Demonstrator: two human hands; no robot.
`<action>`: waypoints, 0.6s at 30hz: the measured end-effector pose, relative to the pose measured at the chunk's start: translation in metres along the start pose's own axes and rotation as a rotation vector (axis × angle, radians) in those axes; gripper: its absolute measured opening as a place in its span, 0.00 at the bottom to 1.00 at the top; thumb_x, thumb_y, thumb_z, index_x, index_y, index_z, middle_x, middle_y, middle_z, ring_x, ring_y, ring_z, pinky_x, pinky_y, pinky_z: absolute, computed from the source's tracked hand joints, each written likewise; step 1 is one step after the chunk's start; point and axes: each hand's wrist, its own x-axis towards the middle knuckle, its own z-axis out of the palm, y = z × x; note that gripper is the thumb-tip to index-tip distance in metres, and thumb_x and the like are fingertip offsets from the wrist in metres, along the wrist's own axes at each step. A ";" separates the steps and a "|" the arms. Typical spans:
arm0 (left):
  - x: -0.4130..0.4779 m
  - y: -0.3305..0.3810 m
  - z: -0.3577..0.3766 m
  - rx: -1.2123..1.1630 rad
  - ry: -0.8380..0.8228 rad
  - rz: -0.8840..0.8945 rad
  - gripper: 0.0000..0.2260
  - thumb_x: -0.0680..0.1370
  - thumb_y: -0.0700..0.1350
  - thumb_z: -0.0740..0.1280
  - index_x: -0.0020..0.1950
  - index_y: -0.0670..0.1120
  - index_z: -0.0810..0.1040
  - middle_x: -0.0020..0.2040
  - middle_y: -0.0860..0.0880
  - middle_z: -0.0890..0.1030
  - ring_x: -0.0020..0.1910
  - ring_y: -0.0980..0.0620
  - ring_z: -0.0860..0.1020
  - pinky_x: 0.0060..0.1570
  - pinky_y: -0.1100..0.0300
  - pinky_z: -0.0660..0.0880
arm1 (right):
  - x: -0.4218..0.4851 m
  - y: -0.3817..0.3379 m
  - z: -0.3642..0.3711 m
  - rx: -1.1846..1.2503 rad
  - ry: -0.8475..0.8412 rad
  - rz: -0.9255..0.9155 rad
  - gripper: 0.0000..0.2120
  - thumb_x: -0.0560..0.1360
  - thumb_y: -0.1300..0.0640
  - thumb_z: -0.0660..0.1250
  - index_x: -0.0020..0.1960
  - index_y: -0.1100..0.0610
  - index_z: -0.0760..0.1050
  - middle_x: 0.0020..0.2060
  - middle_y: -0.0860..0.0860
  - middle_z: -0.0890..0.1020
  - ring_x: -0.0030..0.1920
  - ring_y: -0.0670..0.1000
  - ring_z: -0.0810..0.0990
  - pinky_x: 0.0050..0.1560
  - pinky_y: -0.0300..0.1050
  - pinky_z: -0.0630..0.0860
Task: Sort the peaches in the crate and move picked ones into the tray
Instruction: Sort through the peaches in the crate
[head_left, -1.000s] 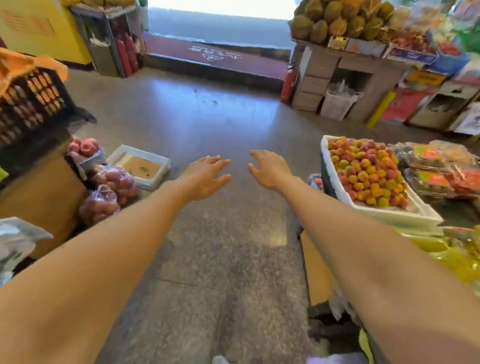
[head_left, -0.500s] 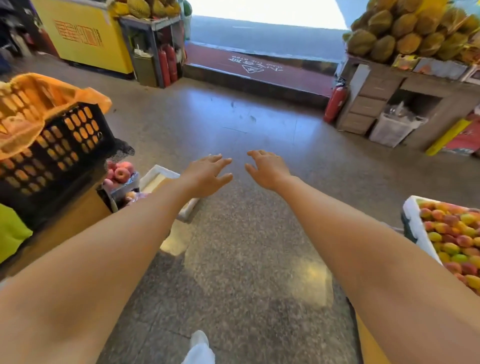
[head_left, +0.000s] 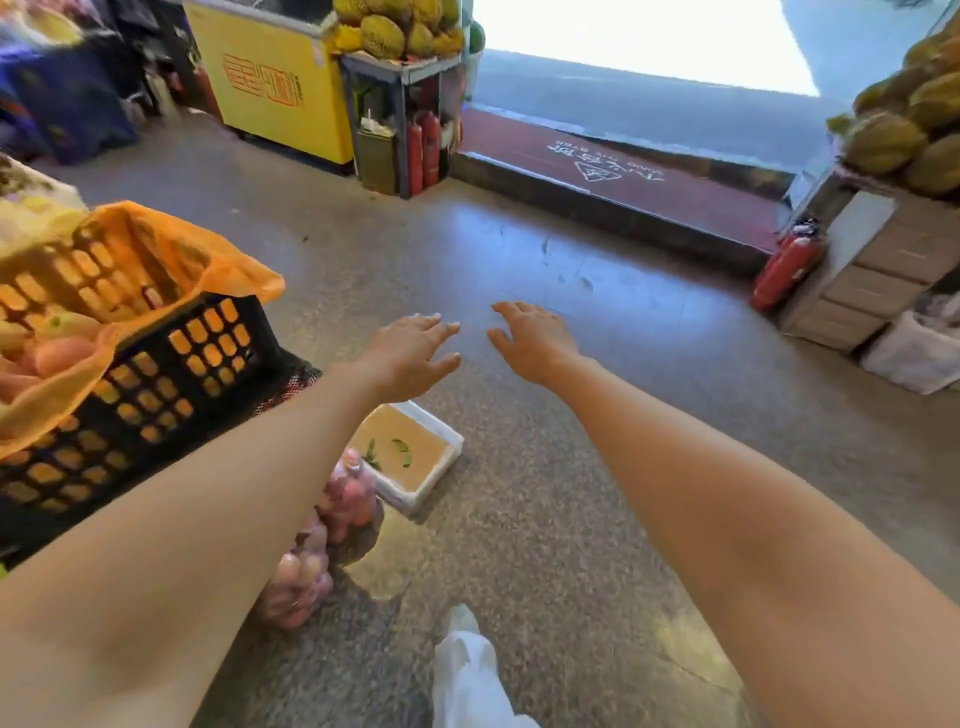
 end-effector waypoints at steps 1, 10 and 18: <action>0.015 -0.013 -0.004 -0.001 0.019 -0.022 0.26 0.82 0.55 0.56 0.78 0.50 0.57 0.78 0.46 0.57 0.77 0.46 0.56 0.74 0.51 0.54 | 0.024 -0.003 0.000 -0.001 -0.002 -0.025 0.23 0.82 0.48 0.55 0.75 0.54 0.62 0.72 0.55 0.68 0.71 0.58 0.67 0.70 0.52 0.60; 0.075 -0.151 -0.049 0.019 0.239 -0.310 0.22 0.81 0.51 0.58 0.75 0.48 0.64 0.76 0.43 0.61 0.76 0.44 0.58 0.73 0.49 0.56 | 0.193 -0.093 0.006 0.051 -0.067 -0.315 0.22 0.82 0.51 0.55 0.75 0.54 0.62 0.72 0.55 0.68 0.71 0.58 0.66 0.69 0.53 0.60; 0.056 -0.273 -0.061 -0.044 0.104 -0.590 0.28 0.82 0.54 0.57 0.78 0.45 0.53 0.79 0.43 0.52 0.77 0.44 0.52 0.73 0.50 0.54 | 0.274 -0.217 0.049 0.145 -0.162 -0.529 0.23 0.81 0.51 0.57 0.74 0.54 0.62 0.71 0.55 0.69 0.70 0.58 0.66 0.68 0.55 0.64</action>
